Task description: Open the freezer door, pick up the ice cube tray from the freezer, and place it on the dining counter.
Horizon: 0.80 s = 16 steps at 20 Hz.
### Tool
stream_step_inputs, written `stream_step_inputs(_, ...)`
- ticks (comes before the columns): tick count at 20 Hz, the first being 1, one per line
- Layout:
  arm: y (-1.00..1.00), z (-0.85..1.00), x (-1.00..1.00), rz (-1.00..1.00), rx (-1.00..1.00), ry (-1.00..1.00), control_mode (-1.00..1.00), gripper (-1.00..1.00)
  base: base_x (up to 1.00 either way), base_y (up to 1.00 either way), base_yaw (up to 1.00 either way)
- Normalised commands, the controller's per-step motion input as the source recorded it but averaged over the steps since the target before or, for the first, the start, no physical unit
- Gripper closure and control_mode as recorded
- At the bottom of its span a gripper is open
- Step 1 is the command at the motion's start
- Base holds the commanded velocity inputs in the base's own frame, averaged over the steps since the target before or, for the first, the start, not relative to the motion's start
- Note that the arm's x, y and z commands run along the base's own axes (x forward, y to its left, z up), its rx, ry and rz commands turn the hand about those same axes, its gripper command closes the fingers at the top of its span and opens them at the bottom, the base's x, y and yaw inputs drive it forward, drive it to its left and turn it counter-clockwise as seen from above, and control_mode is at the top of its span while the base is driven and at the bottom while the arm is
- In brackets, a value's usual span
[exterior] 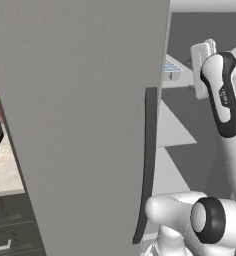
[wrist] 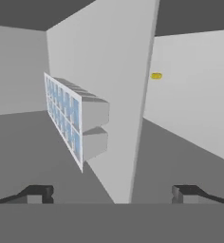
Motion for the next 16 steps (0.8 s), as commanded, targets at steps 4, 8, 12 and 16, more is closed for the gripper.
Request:
stream_step_inputs(4,0.00,0.00,0.49,0.00,0.00,0.00,-1.00,-1.00,0.00,0.00,0.00)
stream_step_inputs(8,0.00,0.00,0.53,0.00,0.00,0.00,-1.00,-1.00,0.00,0.00,0.00)
stream_step_inputs(12,0.00,-0.02,0.57,0.00,0.00,0.00,-1.00,-1.00,0.00,0.00,0.00)
stream_step_inputs(16,0.00,0.00,0.49,0.00,0.00,0.00,-1.00,-1.00,0.00,0.00,0.00)
